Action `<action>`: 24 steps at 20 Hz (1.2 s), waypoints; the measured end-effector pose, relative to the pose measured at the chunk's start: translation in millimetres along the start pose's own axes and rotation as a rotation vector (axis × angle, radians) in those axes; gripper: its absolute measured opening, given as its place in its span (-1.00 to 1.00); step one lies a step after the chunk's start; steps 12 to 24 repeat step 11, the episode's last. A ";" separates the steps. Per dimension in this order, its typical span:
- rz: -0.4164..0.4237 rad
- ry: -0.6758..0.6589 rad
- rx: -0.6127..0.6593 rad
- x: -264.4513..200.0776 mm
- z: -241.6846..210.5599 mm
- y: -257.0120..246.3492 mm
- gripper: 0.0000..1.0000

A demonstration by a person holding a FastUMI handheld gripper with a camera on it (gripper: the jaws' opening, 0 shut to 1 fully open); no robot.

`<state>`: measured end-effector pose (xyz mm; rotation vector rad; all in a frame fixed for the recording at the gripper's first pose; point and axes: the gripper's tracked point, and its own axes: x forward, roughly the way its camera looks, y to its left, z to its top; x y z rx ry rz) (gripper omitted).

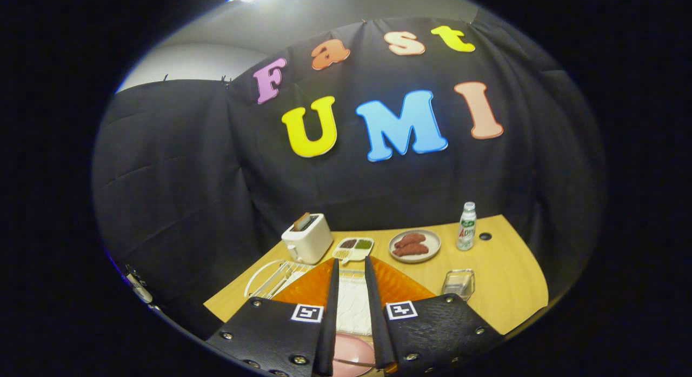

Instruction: Take the plate from the dish rack, then take the spoon from the basket and place it into the plate.

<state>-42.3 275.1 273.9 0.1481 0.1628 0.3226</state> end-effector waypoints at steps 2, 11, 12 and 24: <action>-0.045 -0.087 -0.034 -6.6 33.8 -14.3 -0.44; -0.225 -0.311 -0.169 -53.3 121.1 -73.3 -0.44; -0.225 -0.311 -0.169 -53.3 121.1 -73.3 -0.44; -0.225 -0.311 -0.169 -53.3 121.1 -73.3 -0.44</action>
